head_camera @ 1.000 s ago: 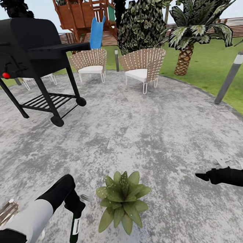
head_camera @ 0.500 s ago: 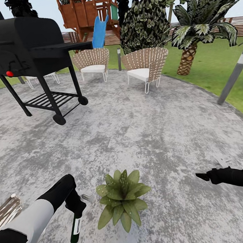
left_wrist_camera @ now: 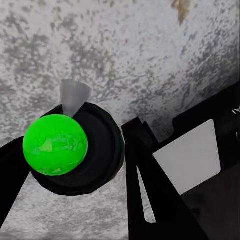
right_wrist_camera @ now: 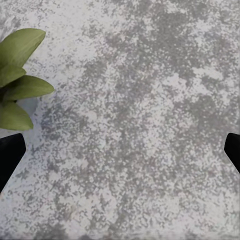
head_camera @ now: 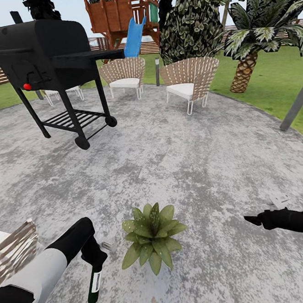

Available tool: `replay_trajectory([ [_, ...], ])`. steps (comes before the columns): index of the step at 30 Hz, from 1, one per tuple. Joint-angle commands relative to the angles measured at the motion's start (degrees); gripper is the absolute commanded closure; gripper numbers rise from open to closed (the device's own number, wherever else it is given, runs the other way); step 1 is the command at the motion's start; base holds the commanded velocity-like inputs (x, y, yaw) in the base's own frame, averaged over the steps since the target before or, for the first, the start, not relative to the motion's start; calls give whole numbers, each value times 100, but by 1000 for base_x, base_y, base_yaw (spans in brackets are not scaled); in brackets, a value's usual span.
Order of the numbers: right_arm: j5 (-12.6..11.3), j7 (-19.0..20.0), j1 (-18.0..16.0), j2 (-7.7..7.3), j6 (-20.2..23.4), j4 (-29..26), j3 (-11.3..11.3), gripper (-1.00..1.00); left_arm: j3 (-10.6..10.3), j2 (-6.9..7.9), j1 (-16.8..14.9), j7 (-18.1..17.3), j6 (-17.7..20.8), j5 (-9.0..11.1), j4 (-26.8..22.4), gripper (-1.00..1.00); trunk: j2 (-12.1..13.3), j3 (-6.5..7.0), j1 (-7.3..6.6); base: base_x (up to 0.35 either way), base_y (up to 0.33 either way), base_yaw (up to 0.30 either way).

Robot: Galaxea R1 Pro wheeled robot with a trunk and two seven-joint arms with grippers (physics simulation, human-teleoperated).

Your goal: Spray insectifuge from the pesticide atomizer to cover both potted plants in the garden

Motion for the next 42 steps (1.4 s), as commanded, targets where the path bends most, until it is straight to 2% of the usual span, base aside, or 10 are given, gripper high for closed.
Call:
replay_trajectory([
  [1,48,60,-6,-2,40,-8,-6,-100,-13,8,-2,-58,29,-50,-11,100,-2,-5,-1,-16,-4,3],
  [9,47,57,-6,-8,-49,-10,-6,-100,-11,7,-2,-58,29,-47,-9,100,-2,-23,-1,-3,-14,83],
  [19,36,80,-6,-9,-217,-3,-9,-100,-35,-2,-2,-58,29,-45,-16,100,-2,-60,-1,0,-188,149],
  [33,27,85,-6,-9,-213,-2,-12,-100,-37,-11,-2,-58,29,-36,-17,100,-2,-65,-1,0,-14,14],
  [42,25,83,-6,-9,-223,-2,-10,-100,-23,-4,-2,-58,29,-40,-11,100,-2,-102,-1,0,0,150],
])
